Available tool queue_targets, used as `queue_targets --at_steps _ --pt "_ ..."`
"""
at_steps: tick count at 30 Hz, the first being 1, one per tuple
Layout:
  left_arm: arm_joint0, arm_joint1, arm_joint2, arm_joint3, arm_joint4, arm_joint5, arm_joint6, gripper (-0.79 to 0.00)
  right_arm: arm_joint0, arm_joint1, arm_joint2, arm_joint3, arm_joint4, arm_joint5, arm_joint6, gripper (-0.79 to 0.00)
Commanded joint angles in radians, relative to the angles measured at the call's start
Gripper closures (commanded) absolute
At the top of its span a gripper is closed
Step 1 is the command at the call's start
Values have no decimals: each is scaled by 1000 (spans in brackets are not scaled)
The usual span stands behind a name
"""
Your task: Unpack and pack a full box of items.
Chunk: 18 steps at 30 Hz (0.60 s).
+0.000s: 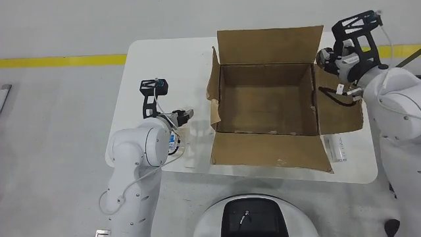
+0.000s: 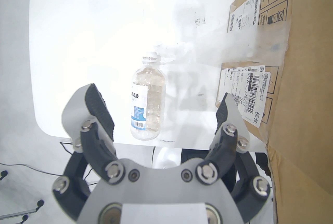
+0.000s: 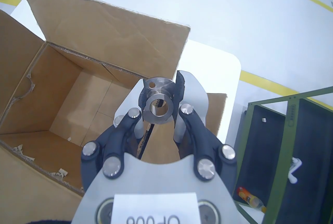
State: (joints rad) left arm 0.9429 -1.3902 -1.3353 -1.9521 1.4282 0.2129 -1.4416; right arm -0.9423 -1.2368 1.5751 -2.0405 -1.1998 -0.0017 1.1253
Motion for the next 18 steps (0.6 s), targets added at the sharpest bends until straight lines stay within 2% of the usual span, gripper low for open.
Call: queue_targets --at_steps 1,10,18 --pt "0 0 0 0 0 0 0 -785 -8 2 26 -16 12 13 -11 0" --pt "0 0 0 0 0 0 0 -785 -68 15 158 -91 25 41 -26 0" --pt "0 0 0 0 0 0 0 -785 -135 25 256 -60 55 53 -13 0"
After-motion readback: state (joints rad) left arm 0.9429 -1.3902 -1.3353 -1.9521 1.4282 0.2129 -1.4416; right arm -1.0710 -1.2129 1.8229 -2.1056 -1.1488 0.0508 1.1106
